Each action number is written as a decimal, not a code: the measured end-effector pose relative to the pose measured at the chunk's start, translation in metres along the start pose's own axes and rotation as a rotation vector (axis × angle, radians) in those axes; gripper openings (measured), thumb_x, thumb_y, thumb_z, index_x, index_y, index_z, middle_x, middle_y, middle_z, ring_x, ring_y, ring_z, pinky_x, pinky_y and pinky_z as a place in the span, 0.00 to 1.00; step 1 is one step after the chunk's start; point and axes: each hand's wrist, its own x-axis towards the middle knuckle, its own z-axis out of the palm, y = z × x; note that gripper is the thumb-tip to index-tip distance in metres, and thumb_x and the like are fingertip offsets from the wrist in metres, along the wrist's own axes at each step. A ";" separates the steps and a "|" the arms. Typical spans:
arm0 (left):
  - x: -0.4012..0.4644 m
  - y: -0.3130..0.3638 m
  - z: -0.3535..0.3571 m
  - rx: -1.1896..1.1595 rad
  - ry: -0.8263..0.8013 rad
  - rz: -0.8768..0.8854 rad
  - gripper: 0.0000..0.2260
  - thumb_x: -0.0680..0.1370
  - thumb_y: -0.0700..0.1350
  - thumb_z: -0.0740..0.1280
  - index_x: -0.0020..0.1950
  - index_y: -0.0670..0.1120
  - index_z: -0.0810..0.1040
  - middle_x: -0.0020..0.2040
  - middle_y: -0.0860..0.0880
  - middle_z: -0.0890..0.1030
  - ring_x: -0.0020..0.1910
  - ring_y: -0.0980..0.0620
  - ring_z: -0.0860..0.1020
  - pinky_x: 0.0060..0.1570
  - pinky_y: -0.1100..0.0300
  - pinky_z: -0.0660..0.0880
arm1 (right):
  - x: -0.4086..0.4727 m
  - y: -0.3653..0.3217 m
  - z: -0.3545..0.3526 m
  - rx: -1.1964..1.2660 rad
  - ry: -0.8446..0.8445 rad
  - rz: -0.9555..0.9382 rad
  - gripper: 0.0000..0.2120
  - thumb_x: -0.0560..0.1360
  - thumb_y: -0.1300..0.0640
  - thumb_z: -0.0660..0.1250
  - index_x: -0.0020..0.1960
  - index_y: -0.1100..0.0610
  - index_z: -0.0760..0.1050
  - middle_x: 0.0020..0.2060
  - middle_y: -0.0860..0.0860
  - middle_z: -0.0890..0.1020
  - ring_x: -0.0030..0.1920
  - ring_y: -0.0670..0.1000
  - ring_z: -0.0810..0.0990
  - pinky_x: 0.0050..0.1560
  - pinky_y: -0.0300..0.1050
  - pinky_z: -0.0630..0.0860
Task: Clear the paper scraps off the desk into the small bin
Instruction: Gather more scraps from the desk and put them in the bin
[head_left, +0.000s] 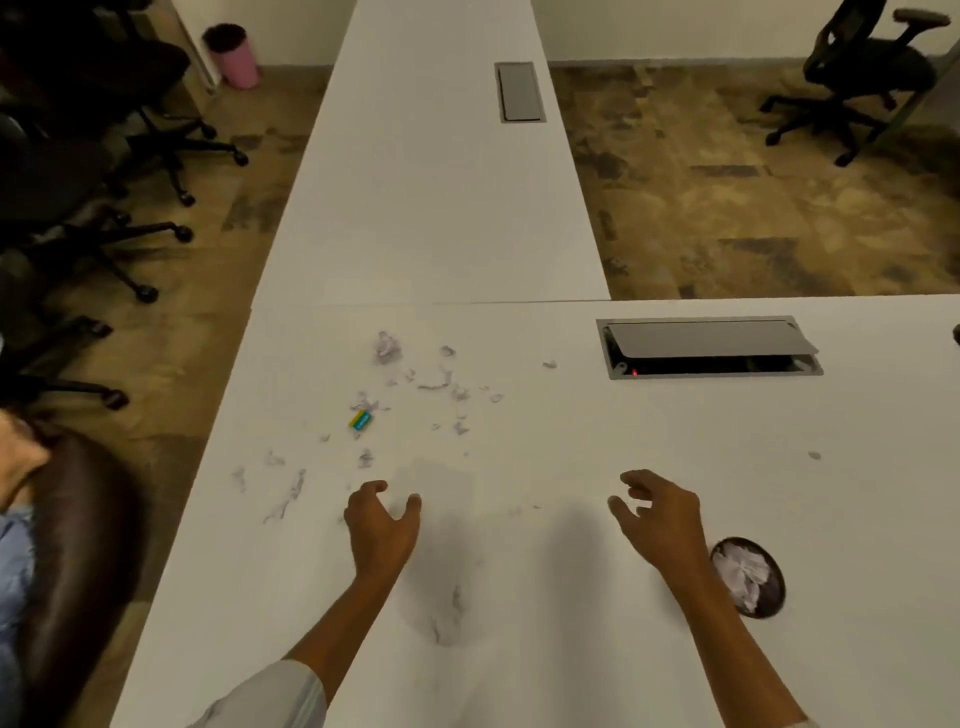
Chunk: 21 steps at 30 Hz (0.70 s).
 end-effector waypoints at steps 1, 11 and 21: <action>0.013 -0.012 -0.017 0.036 0.029 -0.007 0.22 0.71 0.46 0.74 0.61 0.41 0.72 0.61 0.40 0.75 0.64 0.41 0.71 0.59 0.49 0.71 | 0.006 -0.007 0.018 -0.023 -0.083 0.006 0.17 0.69 0.59 0.76 0.58 0.58 0.79 0.53 0.54 0.83 0.53 0.54 0.82 0.53 0.51 0.81; 0.142 -0.069 -0.121 0.435 0.008 0.047 0.42 0.62 0.60 0.77 0.69 0.44 0.66 0.69 0.39 0.69 0.69 0.37 0.65 0.67 0.40 0.65 | 0.091 -0.090 0.141 -0.210 -0.321 -0.102 0.33 0.72 0.47 0.72 0.73 0.53 0.65 0.75 0.56 0.64 0.75 0.57 0.61 0.74 0.52 0.61; 0.194 -0.080 -0.109 0.528 -0.191 0.024 0.50 0.62 0.64 0.76 0.76 0.52 0.54 0.77 0.42 0.52 0.74 0.38 0.53 0.69 0.39 0.63 | 0.131 -0.118 0.229 -0.462 -0.376 -0.188 0.41 0.74 0.40 0.67 0.78 0.51 0.50 0.78 0.56 0.48 0.77 0.61 0.51 0.72 0.57 0.63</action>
